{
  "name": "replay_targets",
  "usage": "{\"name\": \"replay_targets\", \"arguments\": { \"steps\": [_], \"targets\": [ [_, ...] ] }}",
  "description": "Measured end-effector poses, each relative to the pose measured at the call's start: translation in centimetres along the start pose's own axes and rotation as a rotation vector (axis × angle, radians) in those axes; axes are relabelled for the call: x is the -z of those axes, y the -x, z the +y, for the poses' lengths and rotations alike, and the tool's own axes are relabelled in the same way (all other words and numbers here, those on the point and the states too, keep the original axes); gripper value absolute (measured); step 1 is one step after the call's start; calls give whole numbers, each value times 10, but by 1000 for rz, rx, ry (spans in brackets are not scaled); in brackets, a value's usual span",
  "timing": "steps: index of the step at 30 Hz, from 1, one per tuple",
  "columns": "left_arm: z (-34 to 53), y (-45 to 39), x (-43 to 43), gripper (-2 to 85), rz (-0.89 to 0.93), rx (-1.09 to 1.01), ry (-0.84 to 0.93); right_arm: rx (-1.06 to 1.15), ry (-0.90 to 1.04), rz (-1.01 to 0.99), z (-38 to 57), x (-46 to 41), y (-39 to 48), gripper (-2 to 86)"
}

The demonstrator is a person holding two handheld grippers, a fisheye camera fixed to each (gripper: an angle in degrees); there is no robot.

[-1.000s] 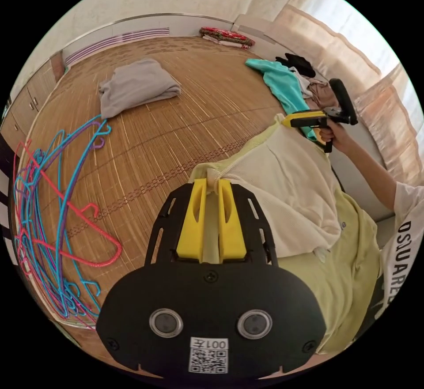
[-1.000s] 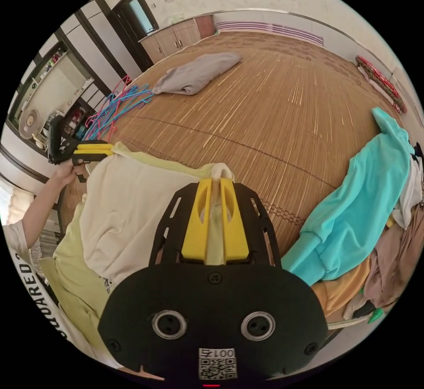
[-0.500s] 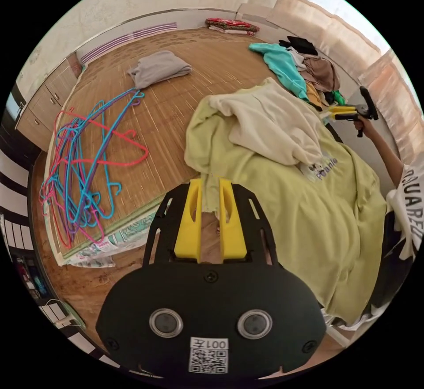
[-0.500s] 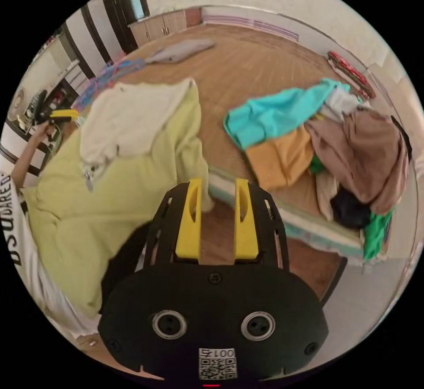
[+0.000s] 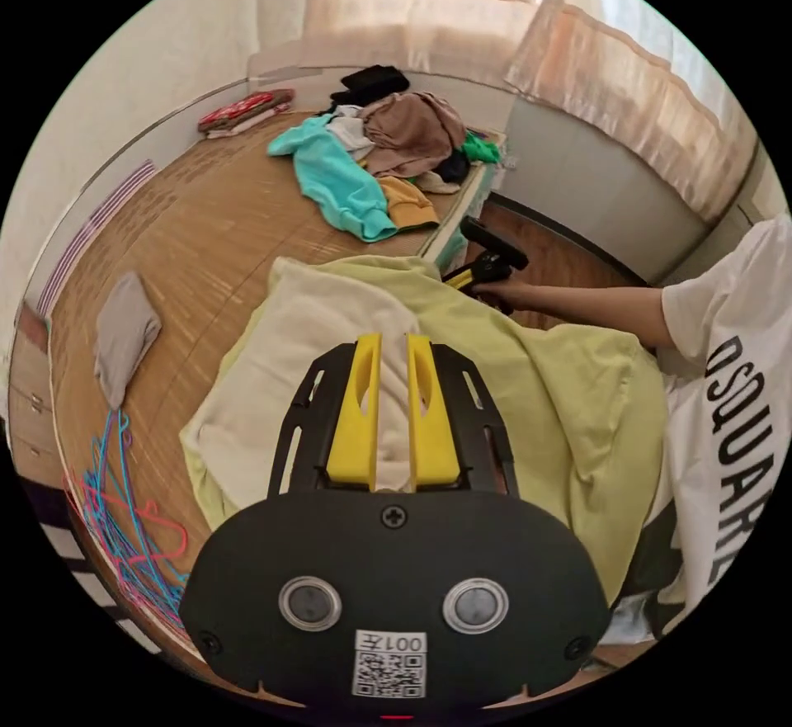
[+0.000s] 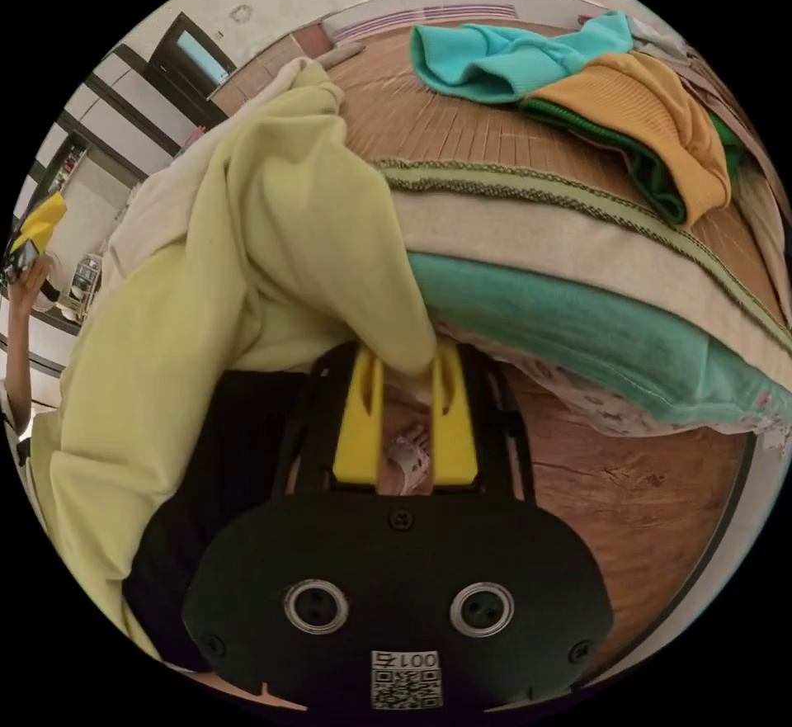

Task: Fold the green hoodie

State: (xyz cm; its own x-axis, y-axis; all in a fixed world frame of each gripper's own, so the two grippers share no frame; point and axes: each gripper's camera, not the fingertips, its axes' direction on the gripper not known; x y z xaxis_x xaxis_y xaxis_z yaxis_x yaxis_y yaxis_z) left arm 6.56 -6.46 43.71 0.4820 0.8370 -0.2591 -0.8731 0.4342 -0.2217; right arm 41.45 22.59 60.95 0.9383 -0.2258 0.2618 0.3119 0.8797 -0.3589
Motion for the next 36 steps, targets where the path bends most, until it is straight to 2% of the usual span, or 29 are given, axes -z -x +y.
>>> {"name": "replay_targets", "arguments": {
  "steps": [4, 9, 12, 17, 20, 25, 28, 33, 36],
  "targets": [
    [-54, -35, -40, 20, -72, -74, 110, 7, 29, 86, 20, 15, 1, 48],
    [-101, -71, -79, 21, -121, -116, 231, 19, 18, 215, 58, 94, -4, 37],
    [-114, -87, -79, 22, -158, -137, 224, 38, -43, 197, 61, 152, -9, 33],
    [-131, -103, -68, 34, -173, -135, 211, 108, -28, 100, 39, 218, -7, 26],
    [-142, -109, -61, 41, -172, -116, 205, 200, -46, 152, 17, 241, 10, 25],
    [-160, -121, -51, 43, -189, -116, 207, 385, -44, 353, -35, 233, 46, 26],
    [-168, -127, -51, 38, -189, -112, 219, 435, 9, 432, -72, 196, 58, 30],
    [-176, -135, -45, 3, -184, -94, 200, 447, 145, 279, -100, 127, 44, 63],
    [-180, -136, -42, -2, -172, -74, 188, 327, 87, 185, -83, 145, 17, 86]
  ]
}}
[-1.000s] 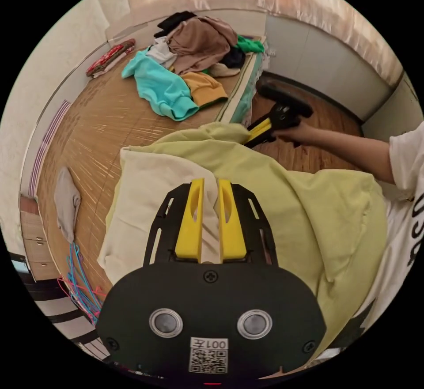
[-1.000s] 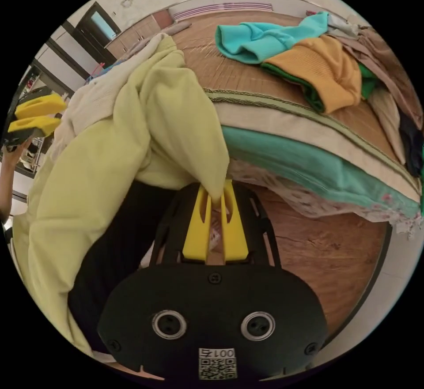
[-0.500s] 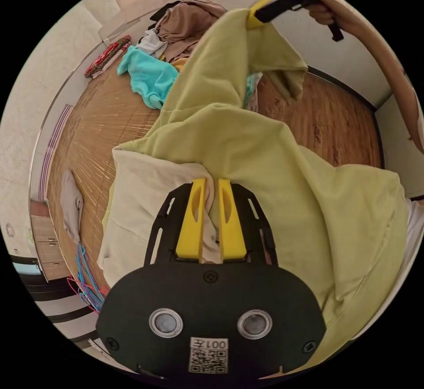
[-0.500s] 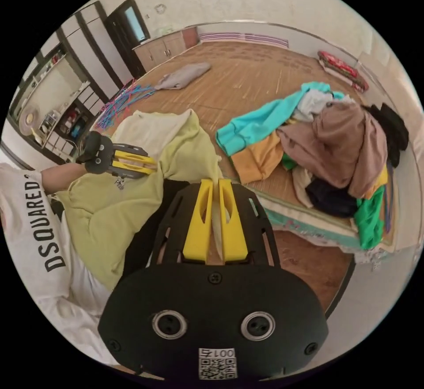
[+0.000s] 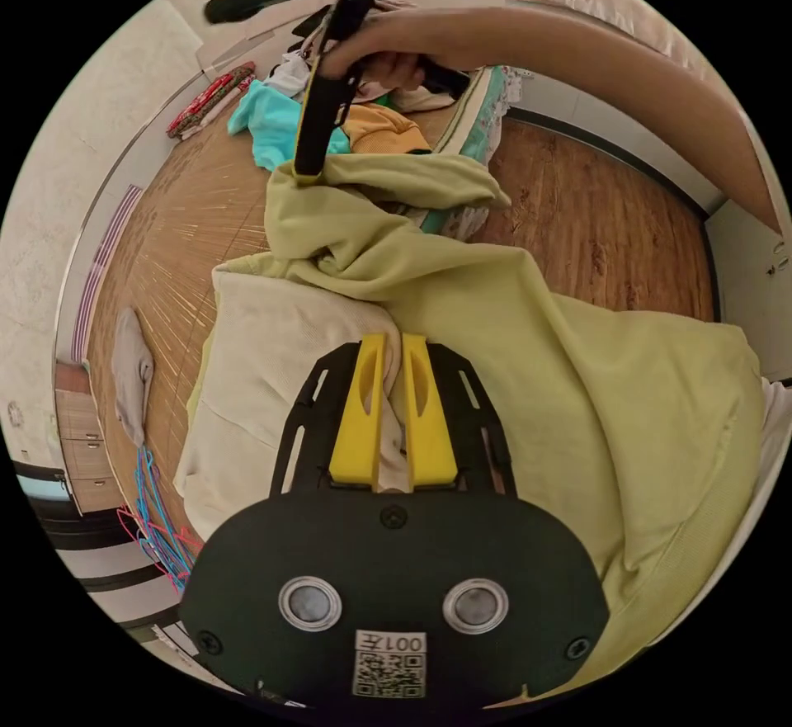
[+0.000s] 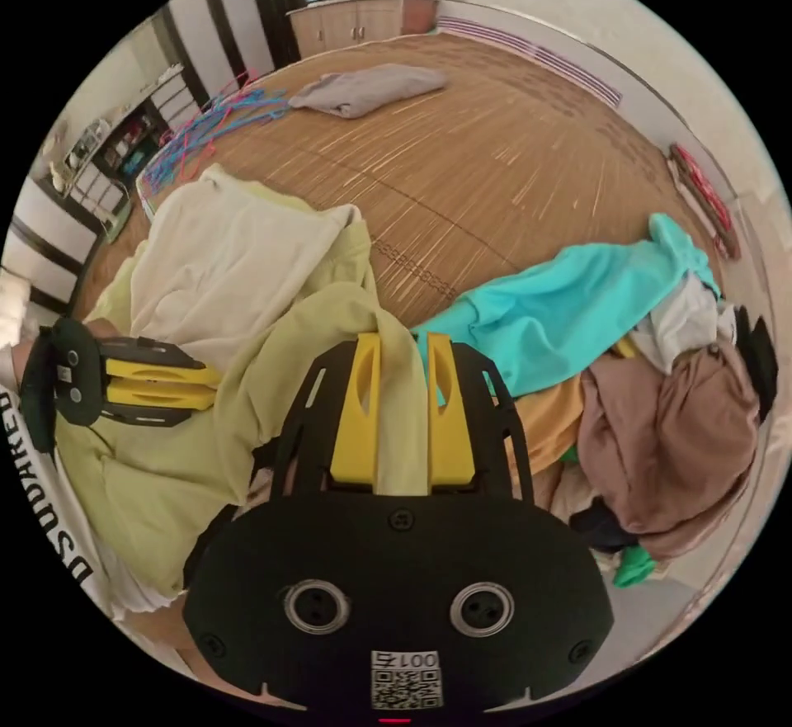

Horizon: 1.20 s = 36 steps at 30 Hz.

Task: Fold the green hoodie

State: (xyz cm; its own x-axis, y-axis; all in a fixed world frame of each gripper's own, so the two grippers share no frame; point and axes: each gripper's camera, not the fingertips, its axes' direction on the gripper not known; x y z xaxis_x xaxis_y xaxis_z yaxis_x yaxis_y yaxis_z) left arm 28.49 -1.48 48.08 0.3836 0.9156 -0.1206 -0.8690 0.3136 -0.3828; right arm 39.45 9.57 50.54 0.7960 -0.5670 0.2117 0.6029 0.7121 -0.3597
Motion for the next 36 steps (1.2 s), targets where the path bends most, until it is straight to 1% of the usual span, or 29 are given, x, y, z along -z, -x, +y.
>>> {"name": "replay_targets", "arguments": {
  "steps": [1, 3, 4, 6, 8, 11, 15, 18, 22, 25, 28, 30, 31, 33, 36],
  "targets": [
    [-1, 0, 1, -3, 3, 2, -2, -24, -23, -10, 9, 7, -4, 89],
    [-4, 1, 3, -4, 16, 11, -8, -117, -120, -6, 57, 37, -15, 91],
    [-4, 1, 4, -4, 20, 13, -9, -138, -137, -4, 71, 42, -16, 90],
    [-7, 2, 5, -4, 36, 26, -14, -248, -170, 27, 131, 49, -20, 87],
    [-8, 4, 7, -4, 50, 40, -20, -328, -144, 30, 173, 32, -21, 95],
    [-10, 7, 9, -5, 76, 69, -26, -414, -88, -87, 221, -19, -16, 117],
    [-13, 6, 14, -5, 81, 83, -14, -460, -85, 15, 226, -54, 5, 116],
    [-19, 0, 17, -5, 49, 52, 9, -447, -88, -45, 216, -52, 12, 61],
    [-26, -7, 18, -5, 12, 18, 29, -406, 1, 2, 217, -34, 28, 34],
    [-29, -12, 20, -5, -16, -1, 37, -392, 17, 54, 237, 8, 39, 28],
    [-29, -17, 21, -1, -45, -30, 39, -396, -13, 120, 264, 76, 38, 25],
    [-29, -20, 22, 10, -64, -58, 46, -413, -13, 207, 282, 135, 33, 25],
    [-30, -20, 23, 14, -71, -63, 50, -418, -10, 232, 286, 149, 33, 25],
    [-32, -19, 24, 28, -79, -73, 71, -428, 3, 347, 301, 195, 37, 25],
    [-36, -13, 27, 31, -88, -66, 66, -430, -17, 446, 308, 228, 47, 25]
  ]
}}
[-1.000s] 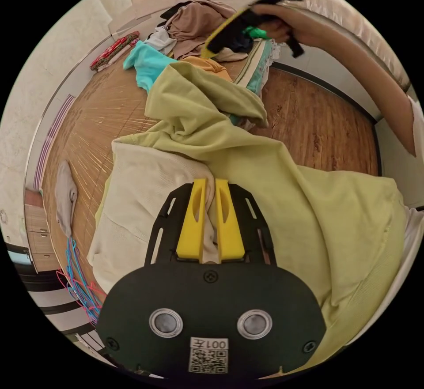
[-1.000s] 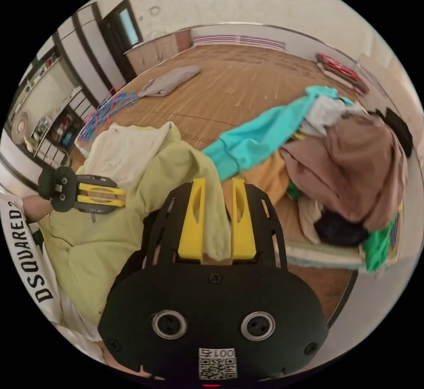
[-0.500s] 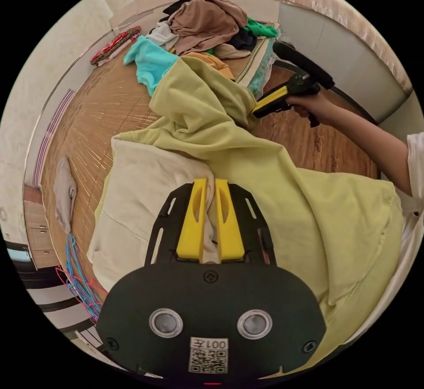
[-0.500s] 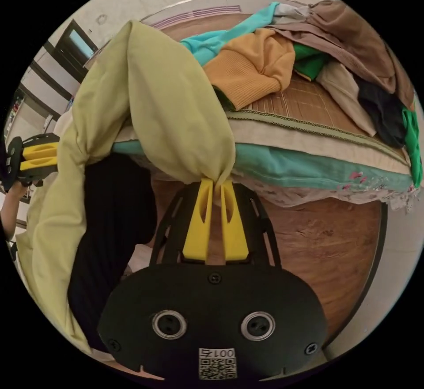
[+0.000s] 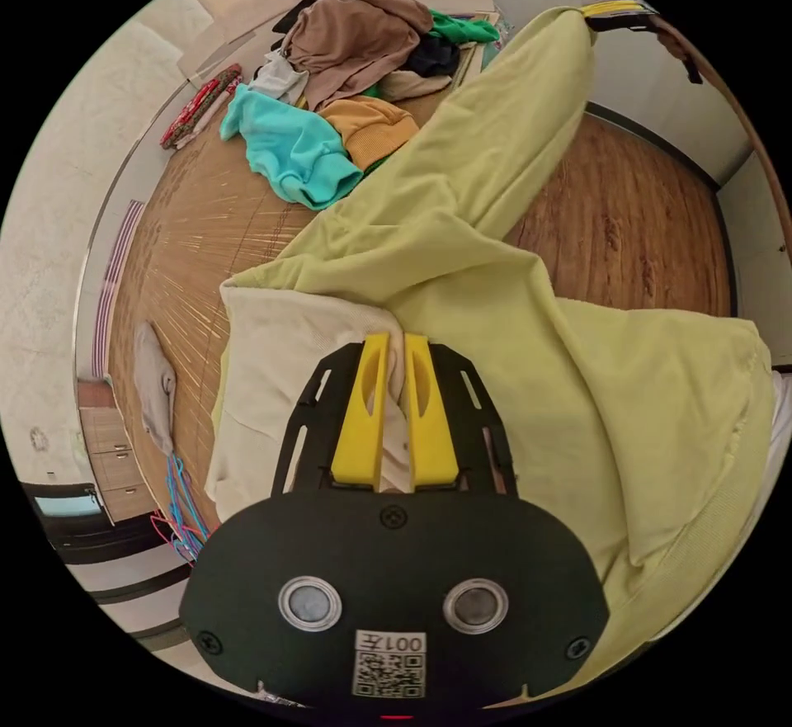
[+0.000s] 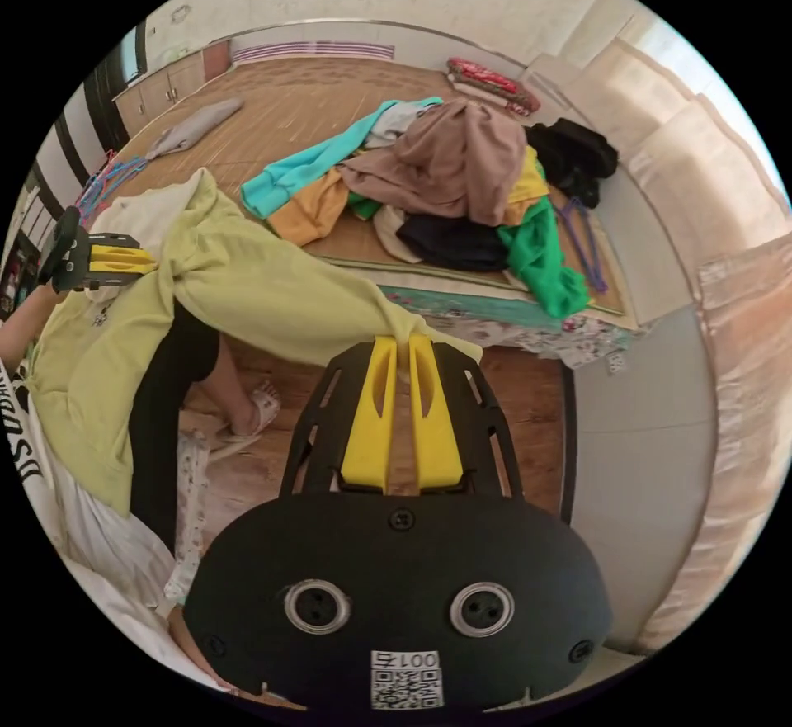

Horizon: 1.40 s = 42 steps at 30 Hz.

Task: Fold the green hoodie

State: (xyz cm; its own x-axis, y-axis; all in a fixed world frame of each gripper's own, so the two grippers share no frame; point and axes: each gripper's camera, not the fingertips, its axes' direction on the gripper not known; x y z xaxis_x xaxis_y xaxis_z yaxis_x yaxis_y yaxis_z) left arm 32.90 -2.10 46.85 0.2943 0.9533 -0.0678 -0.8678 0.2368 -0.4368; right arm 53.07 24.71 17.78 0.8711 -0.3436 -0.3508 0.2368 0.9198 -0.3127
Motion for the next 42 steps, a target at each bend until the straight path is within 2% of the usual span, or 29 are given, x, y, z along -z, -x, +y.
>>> {"name": "replay_targets", "arguments": {
  "steps": [6, 10, 12, 17, 22, 26, 31, 33, 35, 38, 42],
  "targets": [
    [-6, 32, 6, 4, -19, 110, -94, 114, 53, 174, -4, 28, 30, 24],
    [-17, 41, -24, -7, 67, 81, -42, 44, 48, 161, -1, 37, 29, 23],
    [-21, 36, -57, -9, 127, 38, 38, -21, 47, 114, -4, 46, 23, 23],
    [-1, 40, -62, -9, 100, 66, -8, 3, -81, -1, -28, 102, 37, 24],
    [47, 76, -43, -9, 167, 208, -116, 180, -316, -184, -78, 175, 83, 26],
    [108, 115, -29, -9, 168, 332, -173, 454, -454, -479, -129, 208, 167, 29],
    [217, 153, -32, -9, 120, 515, -99, 773, -326, -745, -154, 173, 294, 42],
    [280, 157, -36, -9, 128, 592, -69, 900, -181, -844, -139, 145, 346, 57],
    [317, 153, -39, -9, 152, 625, -47, 968, -116, -892, -126, 132, 369, 81],
    [350, 133, -40, -9, 179, 585, -19, 940, -73, -978, -126, 124, 371, 111],
    [347, 97, -31, -9, 235, 429, -46, 757, -103, -911, -155, 111, 330, 117]
  ]
}}
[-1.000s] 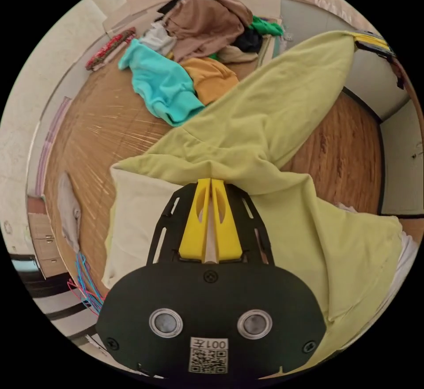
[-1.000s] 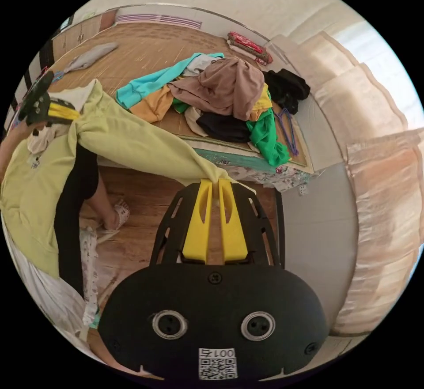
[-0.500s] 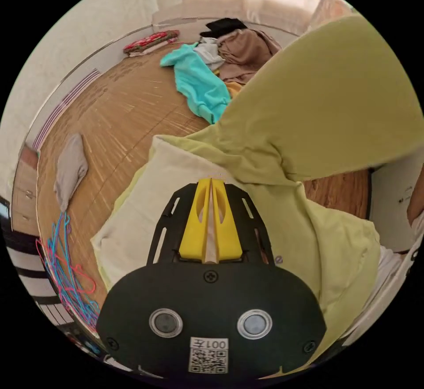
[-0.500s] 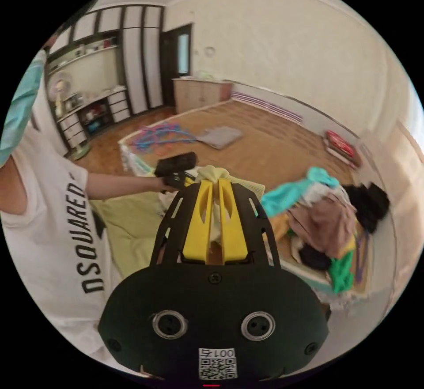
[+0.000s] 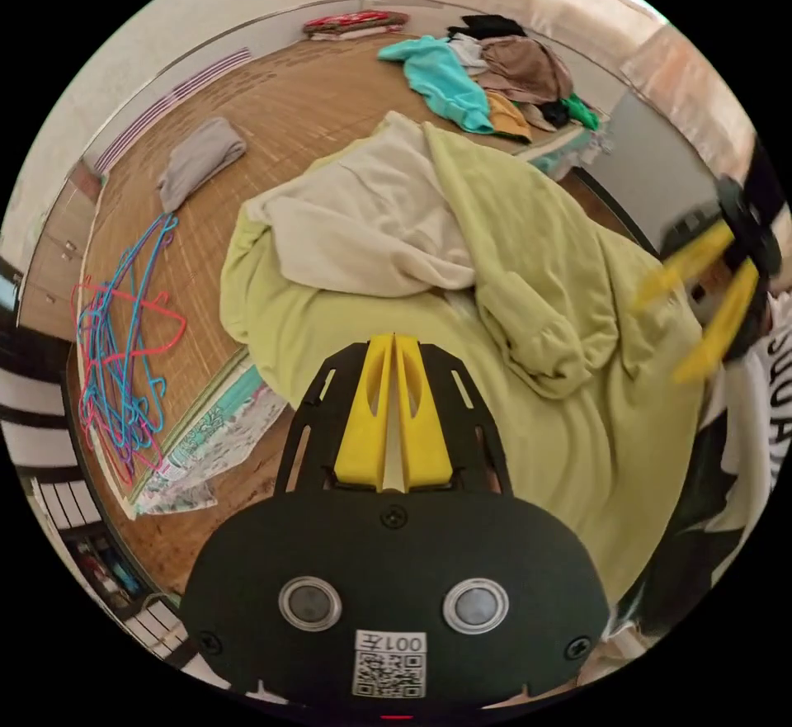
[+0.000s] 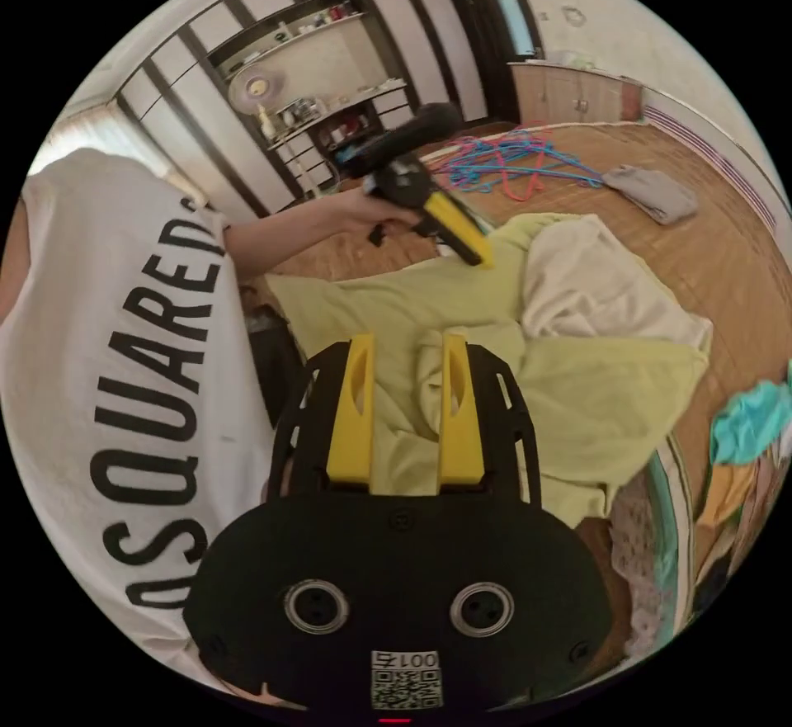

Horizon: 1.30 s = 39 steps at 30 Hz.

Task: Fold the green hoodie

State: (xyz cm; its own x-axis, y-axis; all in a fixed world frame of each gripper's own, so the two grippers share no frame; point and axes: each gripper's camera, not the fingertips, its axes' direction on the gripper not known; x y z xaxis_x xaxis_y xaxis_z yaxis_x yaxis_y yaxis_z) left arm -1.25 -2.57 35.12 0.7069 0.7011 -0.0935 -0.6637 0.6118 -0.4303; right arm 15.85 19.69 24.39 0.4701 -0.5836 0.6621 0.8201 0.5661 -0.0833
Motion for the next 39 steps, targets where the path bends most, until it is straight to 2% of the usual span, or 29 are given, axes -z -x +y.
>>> {"name": "replay_targets", "arguments": {
  "steps": [5, 9, 16, 19, 21, 24, 26, 30, 33, 39],
  "targets": [
    [-19, -28, -9, -9, 17, -148, -22, -84, 21, 149, 6, 8, -45, 146],
    [-32, -34, -26, -9, 91, -183, 30, -90, 93, 0, -11, -28, -80, 179],
    [-12, -47, -25, -9, 252, -263, -32, -40, 192, -216, -54, -64, -126, 175],
    [1, -57, -16, -9, 105, -271, -41, -60, 172, -344, -67, -60, -150, 133],
    [11, -66, -9, -9, -94, -255, 13, -16, 77, -432, -73, -37, -152, 66],
    [25, -71, 0, -9, -301, -227, 60, 13, -43, -525, -80, -6, -141, 32],
    [31, -69, 4, -9, -347, -209, 69, 53, -6, -502, -86, -1, -123, 25],
    [39, -56, 6, -9, -287, -114, 37, 155, 106, -389, -97, -20, -73, 22],
    [42, -49, 6, -10, -293, -46, 24, 219, 127, -384, -99, -31, -45, 27],
    [55, -34, -3, -9, -374, 12, 57, 264, -31, -559, -104, 5, -39, 46]
  ]
}}
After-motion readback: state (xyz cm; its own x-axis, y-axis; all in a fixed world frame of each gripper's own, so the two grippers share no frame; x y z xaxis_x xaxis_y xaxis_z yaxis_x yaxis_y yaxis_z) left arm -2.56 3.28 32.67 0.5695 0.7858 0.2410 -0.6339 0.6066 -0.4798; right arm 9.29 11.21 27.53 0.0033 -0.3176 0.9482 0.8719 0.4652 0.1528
